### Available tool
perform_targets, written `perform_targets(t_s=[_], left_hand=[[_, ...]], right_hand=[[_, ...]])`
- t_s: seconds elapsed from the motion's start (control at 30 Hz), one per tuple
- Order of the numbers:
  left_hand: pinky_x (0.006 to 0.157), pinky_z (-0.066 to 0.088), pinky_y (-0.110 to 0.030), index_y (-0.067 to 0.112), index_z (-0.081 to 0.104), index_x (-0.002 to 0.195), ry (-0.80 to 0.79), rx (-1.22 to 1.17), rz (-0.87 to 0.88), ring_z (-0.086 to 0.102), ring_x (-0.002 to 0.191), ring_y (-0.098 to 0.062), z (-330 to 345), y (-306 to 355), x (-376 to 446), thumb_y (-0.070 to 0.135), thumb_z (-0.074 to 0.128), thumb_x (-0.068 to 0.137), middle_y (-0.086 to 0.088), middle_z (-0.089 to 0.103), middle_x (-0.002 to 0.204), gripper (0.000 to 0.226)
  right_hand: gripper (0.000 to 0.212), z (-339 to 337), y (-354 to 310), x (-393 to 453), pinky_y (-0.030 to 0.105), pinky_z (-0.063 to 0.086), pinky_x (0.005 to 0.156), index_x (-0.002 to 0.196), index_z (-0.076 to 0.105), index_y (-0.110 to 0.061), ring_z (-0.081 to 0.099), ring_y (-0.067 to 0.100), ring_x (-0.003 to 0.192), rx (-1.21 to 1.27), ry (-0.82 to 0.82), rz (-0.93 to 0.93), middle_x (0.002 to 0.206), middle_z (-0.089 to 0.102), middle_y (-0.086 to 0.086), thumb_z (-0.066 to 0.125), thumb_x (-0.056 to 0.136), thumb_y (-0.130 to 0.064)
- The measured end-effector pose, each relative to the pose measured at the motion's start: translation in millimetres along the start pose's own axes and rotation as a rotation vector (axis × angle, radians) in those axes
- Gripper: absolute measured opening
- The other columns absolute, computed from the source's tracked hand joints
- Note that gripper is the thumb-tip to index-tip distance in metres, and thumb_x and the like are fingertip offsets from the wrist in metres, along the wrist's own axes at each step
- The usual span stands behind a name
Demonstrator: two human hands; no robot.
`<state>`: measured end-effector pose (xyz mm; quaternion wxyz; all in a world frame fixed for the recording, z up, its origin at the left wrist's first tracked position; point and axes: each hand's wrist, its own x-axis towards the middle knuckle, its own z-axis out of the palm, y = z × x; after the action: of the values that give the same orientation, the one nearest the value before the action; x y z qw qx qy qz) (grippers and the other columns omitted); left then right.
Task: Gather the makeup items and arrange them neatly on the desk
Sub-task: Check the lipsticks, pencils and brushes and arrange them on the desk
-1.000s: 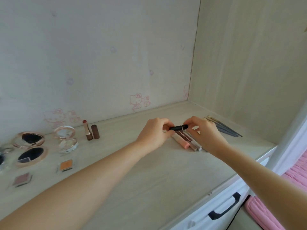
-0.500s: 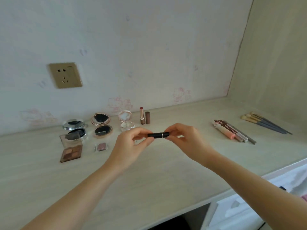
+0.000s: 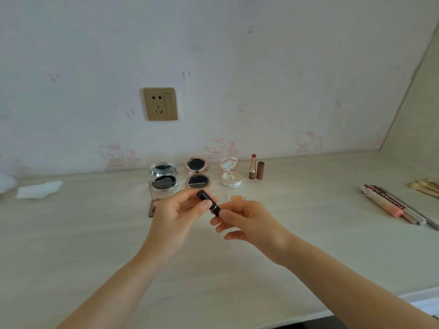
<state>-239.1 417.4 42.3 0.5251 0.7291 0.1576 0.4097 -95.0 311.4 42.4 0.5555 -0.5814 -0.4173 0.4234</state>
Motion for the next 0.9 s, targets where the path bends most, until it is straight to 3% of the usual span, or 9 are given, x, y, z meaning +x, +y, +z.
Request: perform_targets(t_s=[0.17, 0.27, 0.4, 0.5, 0.6, 0.77, 0.9], left_hand=[[0.084, 0.053, -0.022, 0.018, 0.072, 0.098, -0.007, 0.117, -0.047, 0.070, 0.092, -0.012, -16.7, -14.4, -1.6, 0.012, 0.067, 0.087, 0.004, 0.075, 0.094, 0.014], [0.075, 0.049, -0.016, 0.028, 0.073, 0.096, 0.000, 0.200, -0.075, 0.069, 0.082, -0.007, -21.5, -23.8, -2.0, 0.013, 0.069, 0.085, 0.012, 0.073, 0.087, 0.020], [0.071, 0.052, -0.021, 0.034, 0.074, 0.090, -0.021, 0.364, 0.016, 0.067, 0.072, -0.007, -23.6, -32.3, -2.8, 0.021, 0.074, 0.081, 0.012, 0.068, 0.079, 0.016], [0.072, 0.053, -0.029, 0.036, 0.073, 0.087, -0.014, 0.420, 0.060, 0.064, 0.072, -0.011, -23.7, -36.2, -3.6, 0.027, 0.075, 0.079, 0.011, 0.066, 0.076, 0.012], [0.075, 0.053, -0.025, 0.039, 0.073, 0.088, 0.017, 0.413, 0.054, 0.066, 0.080, -0.007, -24.8, -39.2, -3.9, 0.025, 0.077, 0.077, 0.015, 0.068, 0.081, 0.019], [0.071, 0.047, -0.011, 0.037, 0.073, 0.085, -0.013, 0.488, 0.041, 0.064, 0.080, -0.001, -31.9, -40.4, -4.4, 0.028, 0.073, 0.081, 0.022, 0.069, 0.082, 0.010], [0.067, 0.045, -0.015, 0.029, 0.071, 0.090, -0.056, 0.607, 0.063, 0.060, 0.077, -0.003, -30.9, -39.0, -6.3, 0.029, 0.070, 0.084, 0.017, 0.065, 0.077, 0.006]], right_hand=[[0.019, 10.0, -4.4, 15.5, 0.022, 0.056, 0.068, 0.109, 0.066, -0.023, 0.069, 0.009, 0.081, -0.109, 0.134, -0.062, 0.096, 0.072, -0.002, 0.061, 0.091, -0.021], [0.017, 19.0, -4.9, 22.9, 0.018, 0.055, 0.066, 0.106, 0.067, -0.027, 0.068, 0.007, 0.082, -0.186, 0.170, -0.152, 0.093, 0.070, -0.007, 0.062, 0.089, -0.027], [0.013, 28.8, 3.5, 30.1, 0.016, 0.051, 0.071, 0.100, 0.067, -0.034, 0.062, 0.002, 0.086, -0.354, 0.180, -0.242, 0.088, 0.067, -0.018, 0.064, 0.088, -0.031], [0.012, 29.5, 10.9, 34.2, 0.013, 0.048, 0.069, 0.096, 0.071, -0.029, 0.061, 0.000, 0.085, -0.429, 0.211, -0.299, 0.090, 0.066, -0.016, 0.067, 0.086, -0.024], [0.015, 28.1, 17.6, 35.8, 0.016, 0.050, 0.069, 0.090, 0.071, -0.031, 0.062, 0.002, 0.084, -0.383, 0.208, -0.309, 0.090, 0.068, -0.015, 0.067, 0.086, -0.018], [0.017, 23.5, 22.8, 37.2, 0.022, 0.055, 0.065, 0.090, 0.070, -0.022, 0.066, 0.009, 0.075, -0.098, 0.182, -0.224, 0.084, 0.072, -0.009, 0.062, 0.089, -0.007], [0.016, 22.7, 29.1, 33.0, 0.024, 0.056, 0.071, 0.098, 0.066, -0.022, 0.065, 0.008, 0.084, -0.362, 0.207, -0.276, 0.088, 0.067, -0.020, 0.059, 0.091, -0.010]])
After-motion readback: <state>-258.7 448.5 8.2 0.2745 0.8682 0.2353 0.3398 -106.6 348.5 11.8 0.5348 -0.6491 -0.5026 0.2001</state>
